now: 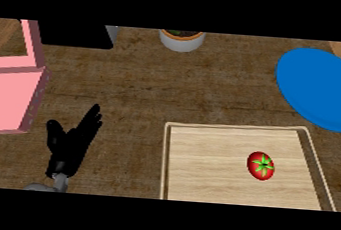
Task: Pick the tomato from the tray and place it in the plate
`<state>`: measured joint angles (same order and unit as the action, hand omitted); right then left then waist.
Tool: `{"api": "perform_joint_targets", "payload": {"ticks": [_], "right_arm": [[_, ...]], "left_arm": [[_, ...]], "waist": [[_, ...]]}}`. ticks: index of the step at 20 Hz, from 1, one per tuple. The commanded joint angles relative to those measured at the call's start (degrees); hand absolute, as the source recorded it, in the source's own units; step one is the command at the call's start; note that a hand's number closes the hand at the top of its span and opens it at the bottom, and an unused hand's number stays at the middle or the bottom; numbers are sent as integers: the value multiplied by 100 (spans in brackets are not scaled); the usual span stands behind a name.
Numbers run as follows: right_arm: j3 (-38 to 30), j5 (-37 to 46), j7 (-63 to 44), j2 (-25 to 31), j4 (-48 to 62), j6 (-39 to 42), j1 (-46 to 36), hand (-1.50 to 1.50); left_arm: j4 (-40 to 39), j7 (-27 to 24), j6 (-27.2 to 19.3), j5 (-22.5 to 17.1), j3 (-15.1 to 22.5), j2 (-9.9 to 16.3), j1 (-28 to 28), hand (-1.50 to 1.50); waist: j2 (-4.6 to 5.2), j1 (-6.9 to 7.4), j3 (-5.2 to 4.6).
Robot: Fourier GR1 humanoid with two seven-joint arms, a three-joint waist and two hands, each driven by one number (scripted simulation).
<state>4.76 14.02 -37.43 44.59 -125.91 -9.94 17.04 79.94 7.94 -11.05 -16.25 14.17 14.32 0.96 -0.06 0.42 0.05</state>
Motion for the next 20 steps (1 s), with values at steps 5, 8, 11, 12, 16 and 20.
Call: {"api": "perform_joint_targets", "payload": {"ticks": [5,8,11,12,16,20], "right_arm": [[1270,1378,-910,-871,831,275,-966,-150],[1234,1197,-1237,-1231,901,677,-1394,-150],[1305,1284,-1476,-1538,856,896,-1506,-150],[1601,1565,-1563,-1800,1015,727,-1592,-150],[1127,1614,-768,-1778,948,830,-845,-150],[1504,2358,-1379,-2234,1525,1008,-1557,-150]], "left_arm": [[-154,168,-80,198,-10,-282,130,0],[-266,-56,78,249,-161,-264,-6,0],[418,369,137,221,-166,-137,-300,0],[605,495,-75,411,28,-240,-333,0],[147,548,247,286,-408,-297,37,0],[180,481,199,406,-440,-391,-32,0]], "waist": [[15,-4,-7],[11,-16,-7],[3,-14,-6],[2,-4,-5],[3,-66,-5],[6,-35,-6]]}}
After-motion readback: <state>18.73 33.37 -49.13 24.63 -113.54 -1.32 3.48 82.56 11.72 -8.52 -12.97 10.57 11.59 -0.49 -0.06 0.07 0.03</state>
